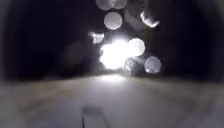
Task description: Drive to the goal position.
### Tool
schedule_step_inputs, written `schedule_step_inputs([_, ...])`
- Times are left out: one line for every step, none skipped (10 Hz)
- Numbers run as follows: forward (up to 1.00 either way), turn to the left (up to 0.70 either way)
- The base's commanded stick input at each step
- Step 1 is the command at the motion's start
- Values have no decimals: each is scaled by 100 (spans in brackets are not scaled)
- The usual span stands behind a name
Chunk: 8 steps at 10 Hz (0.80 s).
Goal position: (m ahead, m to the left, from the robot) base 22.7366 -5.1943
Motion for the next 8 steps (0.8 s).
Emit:
schedule_step_inputs([100, 0])
schedule_step_inputs([100, 0])
schedule_step_inputs([100, 0])
schedule_step_inputs([100, 0])
schedule_step_inputs([100, 0])
schedule_step_inputs([100, 0])
schedule_step_inputs([100, 0])
schedule_step_inputs([100, 0])
